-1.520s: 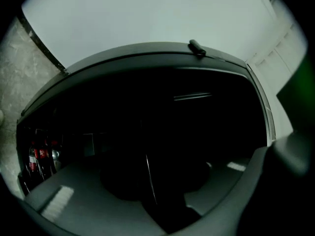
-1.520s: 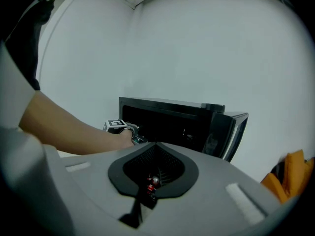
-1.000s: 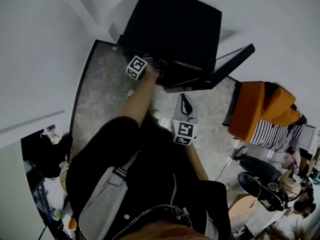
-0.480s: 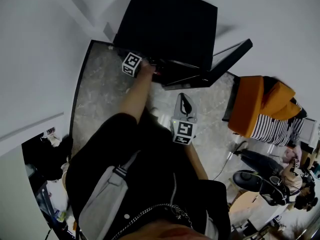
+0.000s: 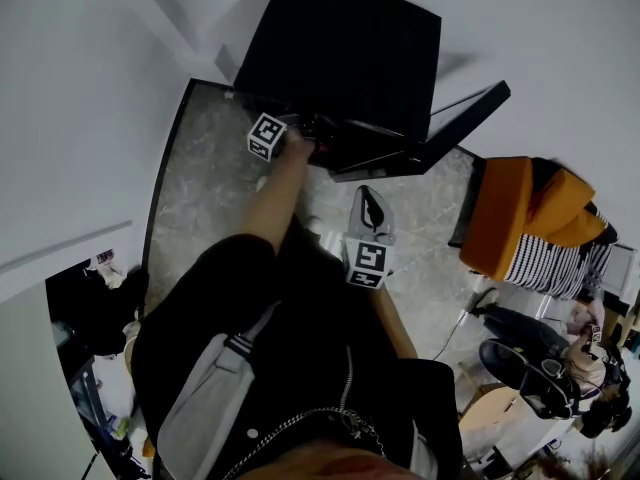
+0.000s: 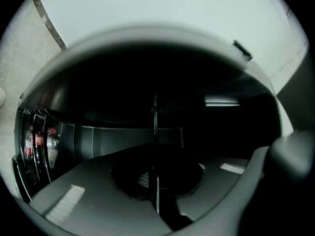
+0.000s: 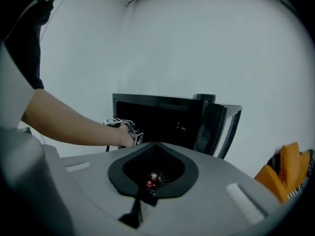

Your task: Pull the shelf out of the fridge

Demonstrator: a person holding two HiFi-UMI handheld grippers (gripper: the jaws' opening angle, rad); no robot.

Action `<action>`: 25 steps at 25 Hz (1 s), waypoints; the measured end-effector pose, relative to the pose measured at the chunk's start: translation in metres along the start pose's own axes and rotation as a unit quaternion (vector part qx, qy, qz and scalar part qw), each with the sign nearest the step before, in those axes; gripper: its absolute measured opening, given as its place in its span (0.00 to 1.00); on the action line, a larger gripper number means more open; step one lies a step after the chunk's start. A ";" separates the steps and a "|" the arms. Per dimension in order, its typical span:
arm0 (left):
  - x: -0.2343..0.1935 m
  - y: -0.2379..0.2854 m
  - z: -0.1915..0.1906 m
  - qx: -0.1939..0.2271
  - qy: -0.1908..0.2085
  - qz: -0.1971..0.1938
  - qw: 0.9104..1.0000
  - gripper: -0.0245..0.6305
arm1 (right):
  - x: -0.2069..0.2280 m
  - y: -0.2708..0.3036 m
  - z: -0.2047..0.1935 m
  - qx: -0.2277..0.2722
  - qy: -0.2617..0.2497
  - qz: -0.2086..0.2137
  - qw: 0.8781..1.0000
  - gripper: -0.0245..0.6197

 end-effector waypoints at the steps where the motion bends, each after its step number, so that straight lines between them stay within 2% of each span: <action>1: -0.001 -0.004 0.000 0.000 0.000 0.000 1.000 0.07 | -0.001 0.000 0.000 0.001 0.000 0.002 1.000 0.04; 8: -0.002 -0.032 0.000 -0.005 0.004 -0.005 1.000 0.07 | -0.007 0.002 0.001 0.006 0.004 0.015 1.000 0.04; 14: -0.002 -0.026 0.002 -0.025 0.032 -0.004 0.999 0.09 | -0.011 0.003 0.000 0.007 0.010 0.015 1.000 0.04; 20: -0.003 -0.027 0.003 -0.041 0.002 -0.002 0.999 0.07 | -0.010 0.010 -0.003 0.003 0.030 0.017 0.999 0.04; 25: -0.002 -0.039 0.006 -0.052 -0.002 0.003 0.999 0.07 | -0.013 0.027 -0.016 -0.017 0.080 0.052 0.995 0.04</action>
Point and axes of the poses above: the fingertips, and each gripper's own axes: y forward along the fingers, x to its right, z out of its top, the point moved 2 cm from there along -y, backward along the fingers, and after that the axes turned 3 degrees about z, right-handed, at the moved point
